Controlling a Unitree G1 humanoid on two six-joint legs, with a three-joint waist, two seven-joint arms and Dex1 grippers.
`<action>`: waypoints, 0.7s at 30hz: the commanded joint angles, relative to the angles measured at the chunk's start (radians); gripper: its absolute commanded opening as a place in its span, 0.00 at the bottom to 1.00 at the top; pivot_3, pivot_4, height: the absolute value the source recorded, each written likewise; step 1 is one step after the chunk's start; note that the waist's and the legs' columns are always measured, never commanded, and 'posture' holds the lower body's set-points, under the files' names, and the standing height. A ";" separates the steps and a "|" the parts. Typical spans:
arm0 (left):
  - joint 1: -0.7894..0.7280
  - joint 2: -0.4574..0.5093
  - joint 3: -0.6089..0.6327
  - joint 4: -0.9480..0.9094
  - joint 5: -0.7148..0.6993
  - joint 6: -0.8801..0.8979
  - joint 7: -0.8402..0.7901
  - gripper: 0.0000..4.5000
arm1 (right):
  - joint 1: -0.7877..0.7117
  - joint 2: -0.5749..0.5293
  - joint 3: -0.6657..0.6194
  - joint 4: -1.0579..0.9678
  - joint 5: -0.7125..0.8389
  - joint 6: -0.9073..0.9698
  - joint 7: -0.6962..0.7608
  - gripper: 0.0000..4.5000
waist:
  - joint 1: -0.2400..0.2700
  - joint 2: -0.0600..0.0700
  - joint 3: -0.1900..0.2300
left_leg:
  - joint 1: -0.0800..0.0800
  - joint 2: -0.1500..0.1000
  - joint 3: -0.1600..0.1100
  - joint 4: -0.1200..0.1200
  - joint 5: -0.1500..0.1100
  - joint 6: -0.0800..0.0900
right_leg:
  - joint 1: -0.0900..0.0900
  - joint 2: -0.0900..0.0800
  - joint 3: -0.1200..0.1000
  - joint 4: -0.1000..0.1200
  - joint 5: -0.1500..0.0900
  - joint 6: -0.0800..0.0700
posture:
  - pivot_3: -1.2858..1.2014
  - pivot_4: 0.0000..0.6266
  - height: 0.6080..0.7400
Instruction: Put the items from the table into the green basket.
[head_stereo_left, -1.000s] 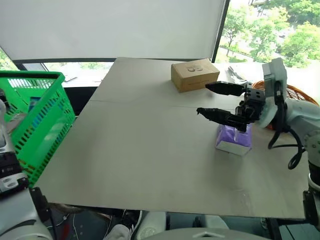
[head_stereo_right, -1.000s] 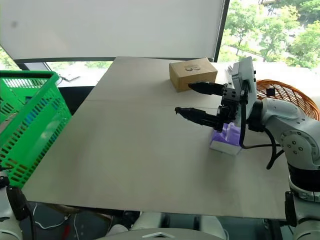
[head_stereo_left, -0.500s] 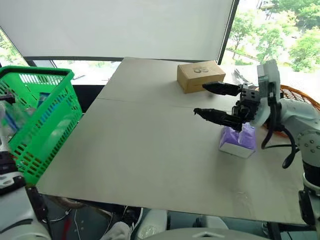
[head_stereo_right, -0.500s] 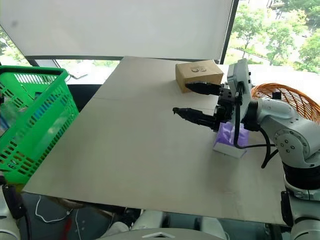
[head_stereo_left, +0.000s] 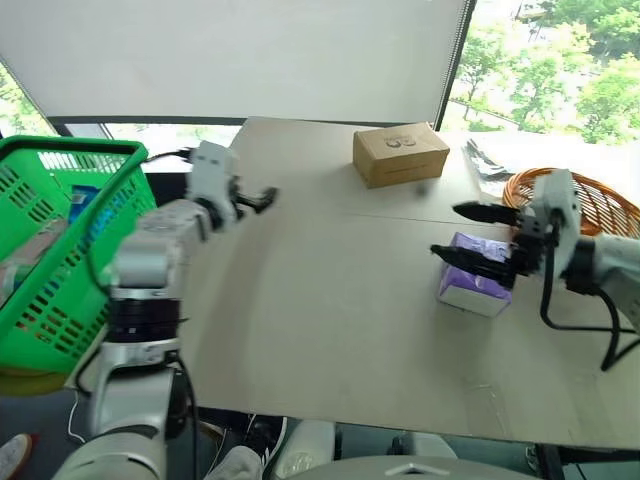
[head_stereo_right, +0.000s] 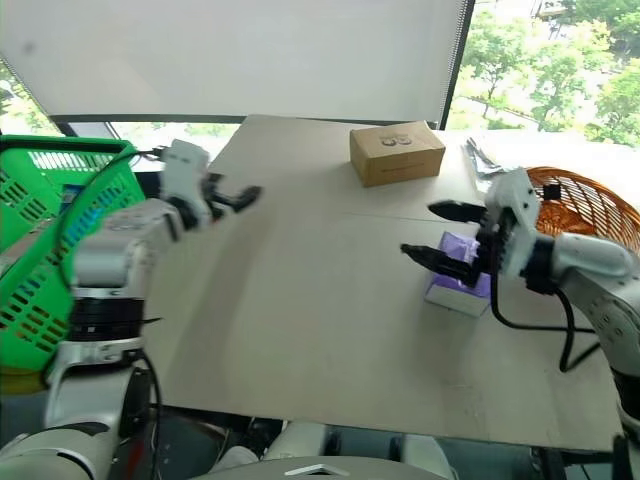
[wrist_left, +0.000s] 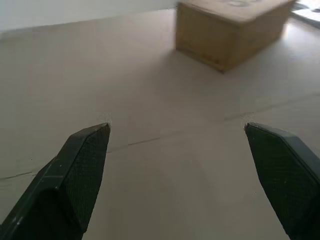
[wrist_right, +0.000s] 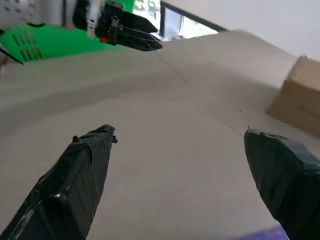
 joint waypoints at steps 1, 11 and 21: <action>-0.020 -0.089 -0.068 -0.058 -0.031 0.027 -0.023 0.99 | 0.139 -0.033 -0.146 -0.058 -0.043 -0.038 0.015 1.00 | -0.021 0.001 -0.001 | -0.001 0.001 0.000 0.001 -0.001 0.001 | 0.000 0.001 0.000 0.000 0.000 0.000 | 0.52 0.00 1.00; -0.093 -0.344 -0.235 0.124 0.025 0.005 -0.024 0.99 | 0.466 0.070 -0.358 -0.164 -0.065 -0.086 -0.012 1.00 | -0.124 0.017 -0.004 | 0.024 0.001 0.002 0.000 -0.004 0.006 | 0.024 0.003 0.002 -0.001 -0.001 0.002 | 0.45 0.00 1.00; -0.159 -0.454 -0.256 0.414 0.162 -0.053 0.101 0.99 | 0.553 0.160 -0.404 -0.266 -0.062 -0.099 -0.093 1.00 | -0.204 0.024 -0.007 | 0.025 0.001 0.003 0.000 -0.004 0.006 | 0.025 0.007 0.008 -0.001 -0.002 0.005 | 0.42 0.00 1.00</action>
